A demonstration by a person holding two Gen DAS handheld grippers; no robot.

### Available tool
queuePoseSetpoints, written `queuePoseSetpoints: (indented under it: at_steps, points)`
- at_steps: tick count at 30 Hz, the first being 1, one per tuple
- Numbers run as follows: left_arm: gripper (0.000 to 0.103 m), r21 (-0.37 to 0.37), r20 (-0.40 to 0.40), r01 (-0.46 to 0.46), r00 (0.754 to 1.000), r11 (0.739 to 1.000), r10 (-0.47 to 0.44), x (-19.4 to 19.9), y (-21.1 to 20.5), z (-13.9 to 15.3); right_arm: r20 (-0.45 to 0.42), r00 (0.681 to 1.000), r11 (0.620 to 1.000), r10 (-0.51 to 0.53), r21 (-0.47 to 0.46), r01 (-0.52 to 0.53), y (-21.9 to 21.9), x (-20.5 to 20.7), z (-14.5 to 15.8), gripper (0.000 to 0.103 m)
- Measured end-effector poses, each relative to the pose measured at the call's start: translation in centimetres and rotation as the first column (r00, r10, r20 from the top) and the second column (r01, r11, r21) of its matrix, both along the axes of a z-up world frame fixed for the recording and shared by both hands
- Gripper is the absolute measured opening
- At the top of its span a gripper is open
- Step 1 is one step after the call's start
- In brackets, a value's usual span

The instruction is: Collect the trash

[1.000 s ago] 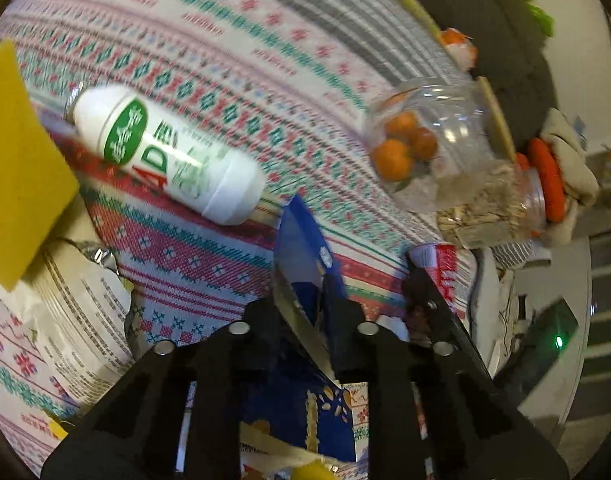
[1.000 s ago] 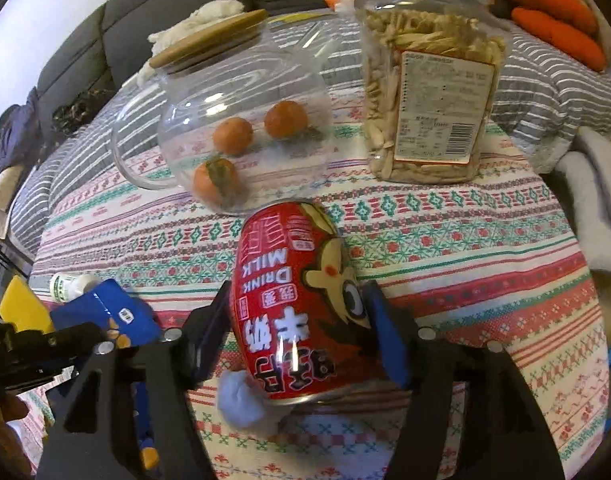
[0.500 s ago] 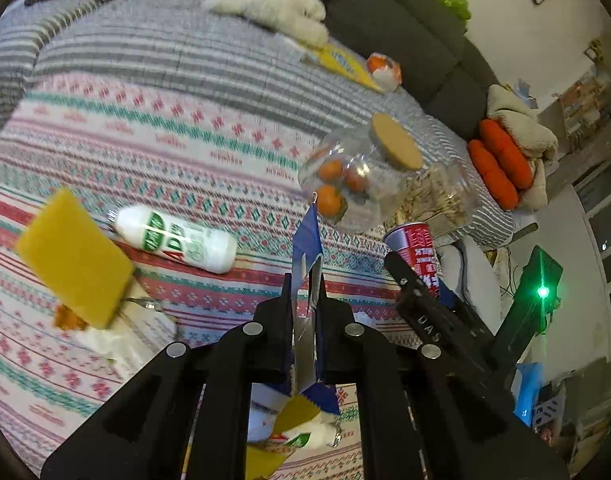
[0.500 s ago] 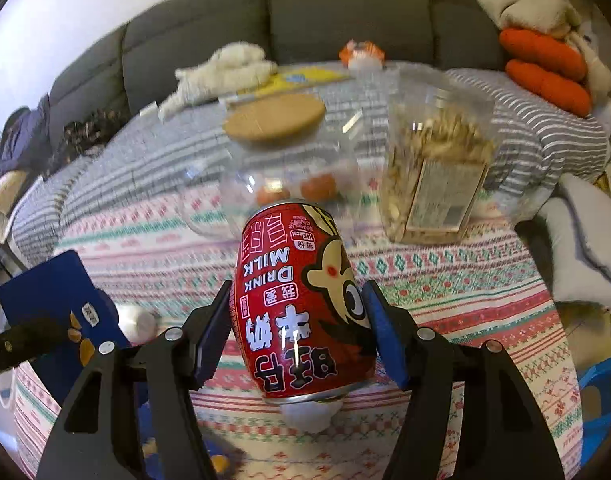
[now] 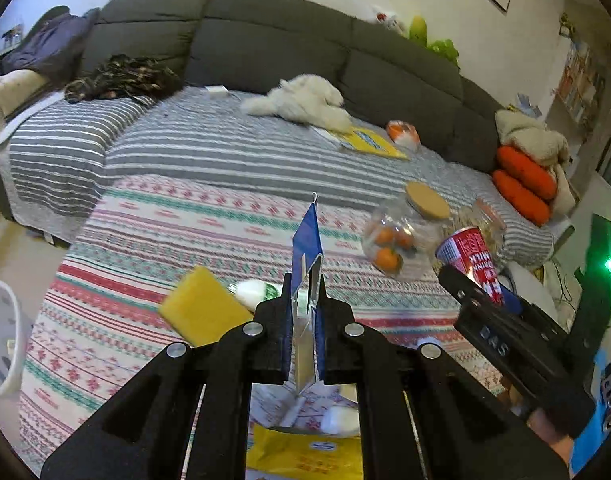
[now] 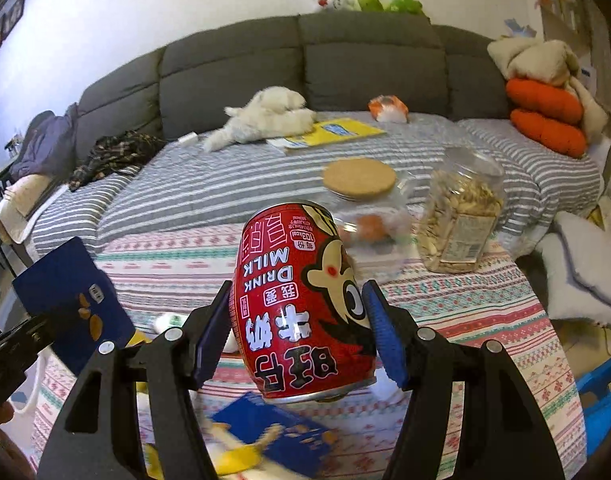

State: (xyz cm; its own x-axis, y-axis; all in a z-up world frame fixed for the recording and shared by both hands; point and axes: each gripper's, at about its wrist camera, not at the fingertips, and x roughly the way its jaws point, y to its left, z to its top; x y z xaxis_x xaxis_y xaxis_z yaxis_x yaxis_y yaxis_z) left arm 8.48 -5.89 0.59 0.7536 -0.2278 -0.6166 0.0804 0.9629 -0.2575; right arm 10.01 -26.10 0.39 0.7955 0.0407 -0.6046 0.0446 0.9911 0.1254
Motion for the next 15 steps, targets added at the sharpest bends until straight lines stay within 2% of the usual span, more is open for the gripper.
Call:
queuePoseSetpoints:
  at_steps: [5,15]
  points:
    - [0.008,0.030,0.008,-0.042,0.999,0.999,0.042,-0.6,2.2,-0.4,0.024,0.999,0.999,0.049,-0.004,-0.049,3.0,-0.7,0.7,0.063]
    - [0.008,0.023,0.011,-0.112,0.994,0.993,0.112,-1.9,7.2,0.1,0.032,0.988,0.989,0.149,-0.011,-0.149,9.4,-1.1,0.8,0.063]
